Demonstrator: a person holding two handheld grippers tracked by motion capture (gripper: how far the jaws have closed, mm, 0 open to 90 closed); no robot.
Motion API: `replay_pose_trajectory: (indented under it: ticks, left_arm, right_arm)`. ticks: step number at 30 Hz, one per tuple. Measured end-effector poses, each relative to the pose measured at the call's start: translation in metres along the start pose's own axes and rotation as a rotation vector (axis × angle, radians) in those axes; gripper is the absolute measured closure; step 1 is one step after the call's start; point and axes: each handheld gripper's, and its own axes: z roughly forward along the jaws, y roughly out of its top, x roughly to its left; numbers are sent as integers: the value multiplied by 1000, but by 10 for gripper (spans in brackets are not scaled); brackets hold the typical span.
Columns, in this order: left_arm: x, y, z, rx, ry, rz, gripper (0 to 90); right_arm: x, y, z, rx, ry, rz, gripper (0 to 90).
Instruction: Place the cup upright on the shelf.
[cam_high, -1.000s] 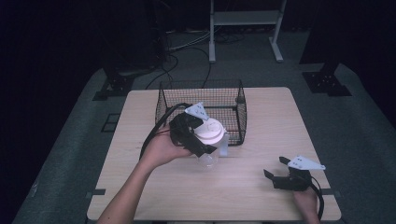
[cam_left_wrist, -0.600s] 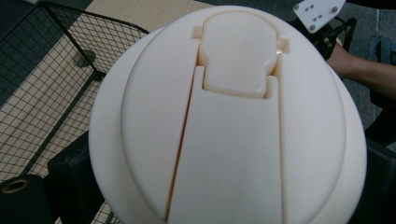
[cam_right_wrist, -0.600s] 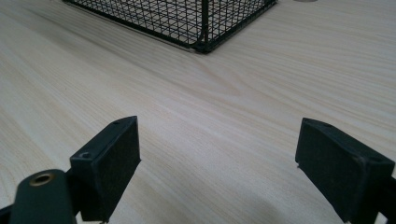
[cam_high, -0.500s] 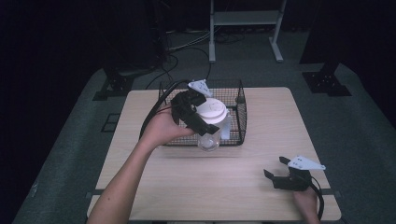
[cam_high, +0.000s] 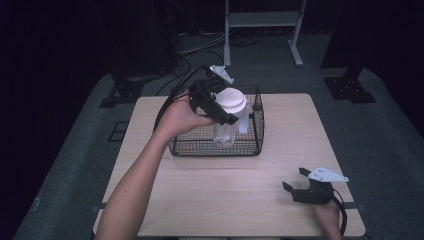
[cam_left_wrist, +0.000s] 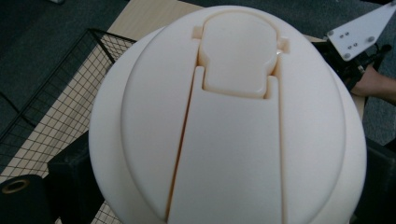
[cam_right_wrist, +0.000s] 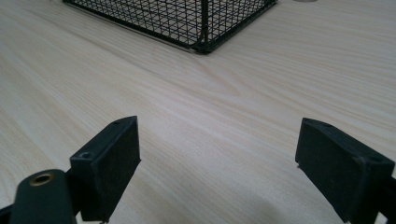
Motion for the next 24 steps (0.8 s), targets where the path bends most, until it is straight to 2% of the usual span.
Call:
replay_pose_trajectory:
  ticks: [4, 14, 24]
  left_arm:
    - [11, 7, 5, 12, 5, -19, 53]
    - [40, 17, 17, 27, 51, -70, 53]
    - [58, 21, 29, 20, 83, -110, 53]
  right_arm:
    - [0, 0, 0, 0, -2, 1, 129]
    - [0, 0, 0, 1, -4, 7, 129]
    - [-1, 0, 0, 0, -4, 0, 129]
